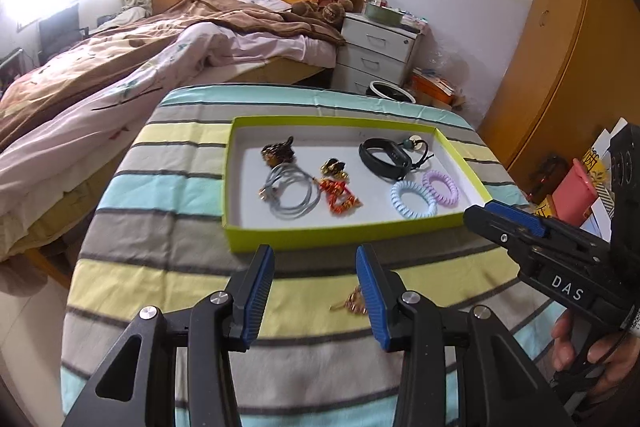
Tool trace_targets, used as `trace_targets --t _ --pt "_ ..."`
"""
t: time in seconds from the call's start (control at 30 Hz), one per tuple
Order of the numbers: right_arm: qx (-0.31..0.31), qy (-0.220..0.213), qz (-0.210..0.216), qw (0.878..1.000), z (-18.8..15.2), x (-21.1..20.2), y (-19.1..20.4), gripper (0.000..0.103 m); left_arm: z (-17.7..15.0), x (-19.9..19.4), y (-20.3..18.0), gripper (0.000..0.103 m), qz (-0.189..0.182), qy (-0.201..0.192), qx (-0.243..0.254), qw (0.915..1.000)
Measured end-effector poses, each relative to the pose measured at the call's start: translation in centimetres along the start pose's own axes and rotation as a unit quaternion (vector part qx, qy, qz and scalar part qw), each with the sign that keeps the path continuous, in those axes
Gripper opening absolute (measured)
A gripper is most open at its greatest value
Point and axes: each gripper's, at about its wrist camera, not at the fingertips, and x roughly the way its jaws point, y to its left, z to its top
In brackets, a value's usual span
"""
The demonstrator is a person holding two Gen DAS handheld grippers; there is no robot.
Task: Organize jewelry
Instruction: 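Move both tools back and close the right tool on the second red ornament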
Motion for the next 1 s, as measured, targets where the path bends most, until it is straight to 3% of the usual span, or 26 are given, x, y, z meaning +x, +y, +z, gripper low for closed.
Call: trace_targets --t 0.3,0.5,1.0 --pt "-0.022 0.009 0.017 1.000 -2.6 -1.0 2.3 0.039 -2.8 -3.0 2.0 0.043 -0.002 -0.010 -0.029 0.9995" --pt "-0.024 0.022 0.045 0.998 -4.1 -0.7 3.5 0.047 -4.4 -4.0 3.7 0.049 -0.004 -0.009 -0.050 0.9987" --pt "-0.056 0.075 0.010 0.996 -5.8 2.4 6.5 0.047 -7.3 -4.1 6.3 0.049 -0.012 0.007 -0.074 0.9971"
